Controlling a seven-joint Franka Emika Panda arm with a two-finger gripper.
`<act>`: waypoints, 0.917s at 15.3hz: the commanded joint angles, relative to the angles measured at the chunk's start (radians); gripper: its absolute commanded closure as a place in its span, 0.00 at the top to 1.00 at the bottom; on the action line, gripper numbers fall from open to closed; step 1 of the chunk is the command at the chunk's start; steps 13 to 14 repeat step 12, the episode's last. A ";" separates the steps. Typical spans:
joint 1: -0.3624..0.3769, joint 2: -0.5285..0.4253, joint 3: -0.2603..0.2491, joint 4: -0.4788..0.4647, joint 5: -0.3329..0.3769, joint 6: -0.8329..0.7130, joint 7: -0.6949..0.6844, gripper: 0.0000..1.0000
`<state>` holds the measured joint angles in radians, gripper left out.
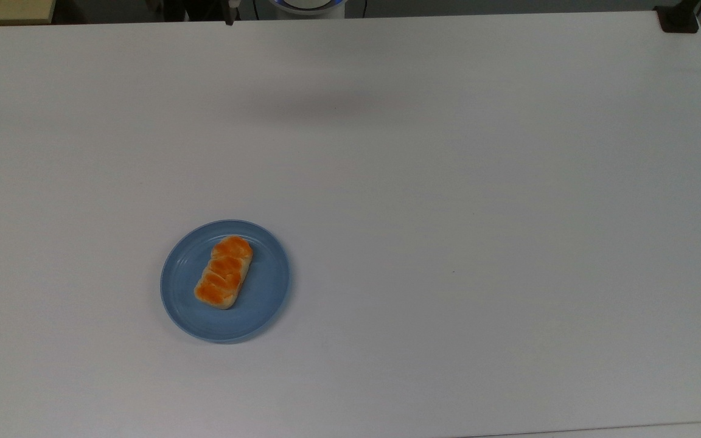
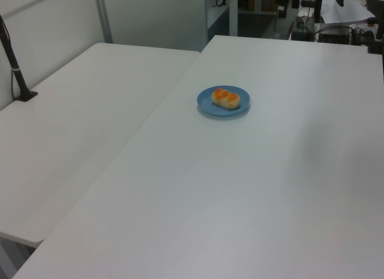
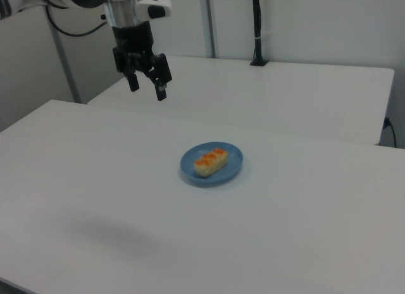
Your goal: Put the bread on a plate
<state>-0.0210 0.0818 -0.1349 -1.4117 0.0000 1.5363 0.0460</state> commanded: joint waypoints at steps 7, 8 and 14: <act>0.082 -0.077 -0.081 -0.113 0.077 0.107 0.002 1.00; 0.082 -0.079 -0.081 -0.105 0.077 0.099 -0.023 1.00; 0.081 -0.085 -0.083 -0.102 0.072 0.022 -0.005 1.00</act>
